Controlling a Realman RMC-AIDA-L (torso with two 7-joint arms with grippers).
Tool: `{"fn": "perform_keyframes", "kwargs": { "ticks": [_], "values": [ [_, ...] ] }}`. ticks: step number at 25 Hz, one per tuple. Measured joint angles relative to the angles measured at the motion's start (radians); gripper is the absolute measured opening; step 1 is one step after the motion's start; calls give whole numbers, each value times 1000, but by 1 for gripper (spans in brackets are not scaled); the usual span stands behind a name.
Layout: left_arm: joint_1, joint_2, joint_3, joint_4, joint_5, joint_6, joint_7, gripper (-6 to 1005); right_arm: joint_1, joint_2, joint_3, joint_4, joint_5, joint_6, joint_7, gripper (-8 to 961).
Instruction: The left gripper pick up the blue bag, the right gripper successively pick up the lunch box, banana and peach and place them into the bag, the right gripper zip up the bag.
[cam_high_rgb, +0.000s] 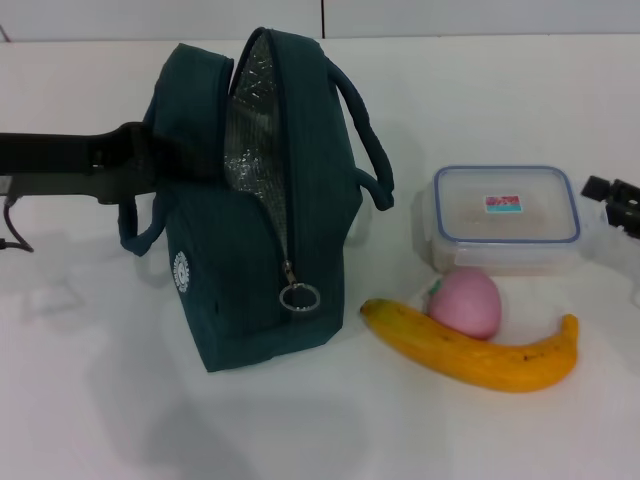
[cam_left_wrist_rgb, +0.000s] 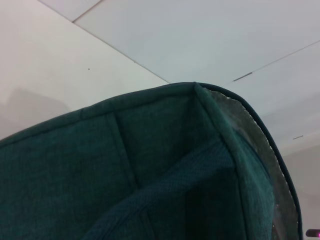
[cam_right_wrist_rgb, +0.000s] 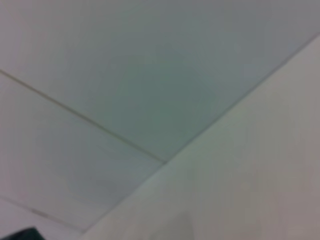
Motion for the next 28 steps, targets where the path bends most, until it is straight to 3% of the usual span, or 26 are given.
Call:
{"fn": "perform_keyframes", "kwargs": {
  "ticks": [5, 8, 15, 28],
  "values": [
    [-5, 5, 0, 0, -3, 1, 2, 33, 37, -16, -84, 4, -1, -5, 50, 870],
    [-9, 6, 0, 0, 0, 1, 6, 33, 46, -21, -93, 0, -1, -11, 57, 870],
    [-14, 8, 0, -1, 2, 1, 13, 34, 62, -55, -103, 3, -1, -48, 80, 869],
    [-51, 23, -8, -85, 3, -7, 42, 34, 89, -67, -107, 14, -23, -44, 100, 869]
  ]
}}
